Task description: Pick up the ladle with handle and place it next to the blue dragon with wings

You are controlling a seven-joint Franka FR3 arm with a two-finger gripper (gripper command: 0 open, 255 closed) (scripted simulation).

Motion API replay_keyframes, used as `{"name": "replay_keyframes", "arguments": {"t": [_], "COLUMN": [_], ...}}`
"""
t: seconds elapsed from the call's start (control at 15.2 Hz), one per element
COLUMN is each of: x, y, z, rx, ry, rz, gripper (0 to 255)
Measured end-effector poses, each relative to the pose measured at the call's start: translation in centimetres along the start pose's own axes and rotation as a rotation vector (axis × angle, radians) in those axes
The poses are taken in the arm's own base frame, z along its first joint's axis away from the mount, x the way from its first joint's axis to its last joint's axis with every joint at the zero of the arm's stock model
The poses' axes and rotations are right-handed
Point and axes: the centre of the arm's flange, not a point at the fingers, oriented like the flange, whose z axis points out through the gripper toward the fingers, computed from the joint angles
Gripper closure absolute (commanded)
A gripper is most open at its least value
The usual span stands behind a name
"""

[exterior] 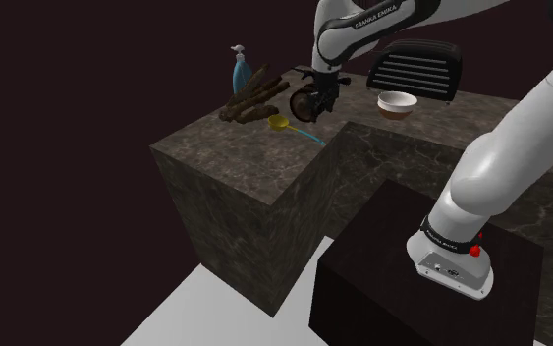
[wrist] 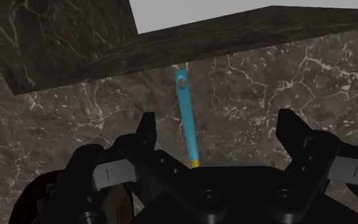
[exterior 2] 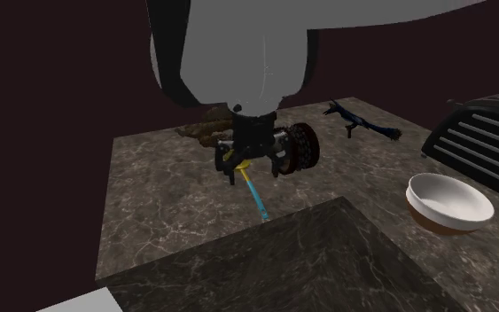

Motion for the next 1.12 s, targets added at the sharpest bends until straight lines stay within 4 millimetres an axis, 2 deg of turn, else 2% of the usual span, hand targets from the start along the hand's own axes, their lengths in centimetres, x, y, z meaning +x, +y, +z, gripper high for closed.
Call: {"name": "replay_keyframes", "arguments": {"t": [0.79, 1.12], "x": [12.7, 13.5], "y": [-0.4, -0.3], "z": [7.4, 10.4], "rx": [-0.067, -0.071], "ry": [0.058, 0.061], "rz": [-0.123, -0.131], "gripper": [0, 0]}}
